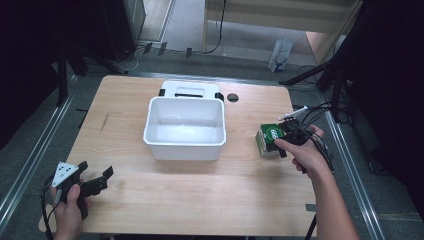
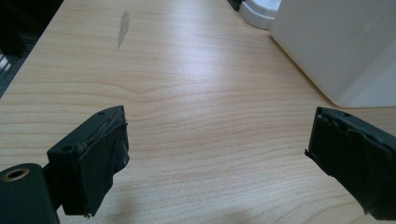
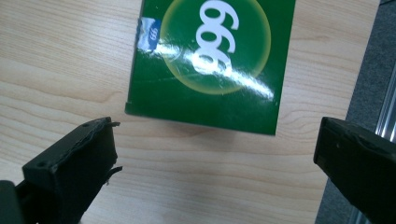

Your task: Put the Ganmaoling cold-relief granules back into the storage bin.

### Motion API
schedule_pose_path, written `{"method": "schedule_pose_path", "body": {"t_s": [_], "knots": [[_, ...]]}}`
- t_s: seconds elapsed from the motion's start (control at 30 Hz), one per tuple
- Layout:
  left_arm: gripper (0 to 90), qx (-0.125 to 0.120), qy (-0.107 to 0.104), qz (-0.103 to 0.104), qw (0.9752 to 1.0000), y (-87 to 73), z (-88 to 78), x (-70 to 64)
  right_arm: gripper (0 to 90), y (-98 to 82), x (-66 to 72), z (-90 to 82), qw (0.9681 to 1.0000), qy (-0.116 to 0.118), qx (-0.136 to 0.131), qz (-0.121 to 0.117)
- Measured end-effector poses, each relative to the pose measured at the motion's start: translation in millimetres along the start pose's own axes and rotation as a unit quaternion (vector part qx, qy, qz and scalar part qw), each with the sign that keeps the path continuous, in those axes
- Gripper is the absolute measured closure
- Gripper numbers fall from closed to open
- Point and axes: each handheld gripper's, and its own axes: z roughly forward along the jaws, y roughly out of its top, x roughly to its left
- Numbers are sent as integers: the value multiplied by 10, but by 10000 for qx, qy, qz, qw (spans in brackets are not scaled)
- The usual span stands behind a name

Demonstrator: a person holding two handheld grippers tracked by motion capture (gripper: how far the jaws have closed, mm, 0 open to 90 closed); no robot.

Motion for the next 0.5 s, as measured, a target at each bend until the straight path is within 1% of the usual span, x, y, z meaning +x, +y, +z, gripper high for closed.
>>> {"method": "schedule_pose_path", "body": {"t_s": [0.03,0.07,0.1,0.13,0.2,0.23,0.3,0.37,0.5], "knots": [[56,-1,-1,2,10000,0,-1,1,0,75,-3,-2,9999,48,114,-11],[56,-1,-1,2,10000,0,-1,1,0,75,-3,-2,9999,48,114,-11],[56,0,-3,3,10000,0,-1,2,0,149,-6,11,9997,34,237,-53],[56,-2,-1,2,10000,0,-1,1,0,149,-6,11,9997,34,237,-53],[56,-2,-1,-1,10000,0,-1,1,0,224,0,38,9993,-43,375,-74],[56,-1,0,4,10000,0,-1,1,0,261,14,50,9990,-94,445,-53],[56,-1,-12,5,10000,0,-1,3,0,346,32,81,9981,-244,553,116],[56,-6,-16,-5,10000,-1,-2,2,0,415,72,112,9975,-364,591,145],[56,-10,-26,3,10000,0,-5,7,0,510,102,217,9965,-398,707,212]]}}
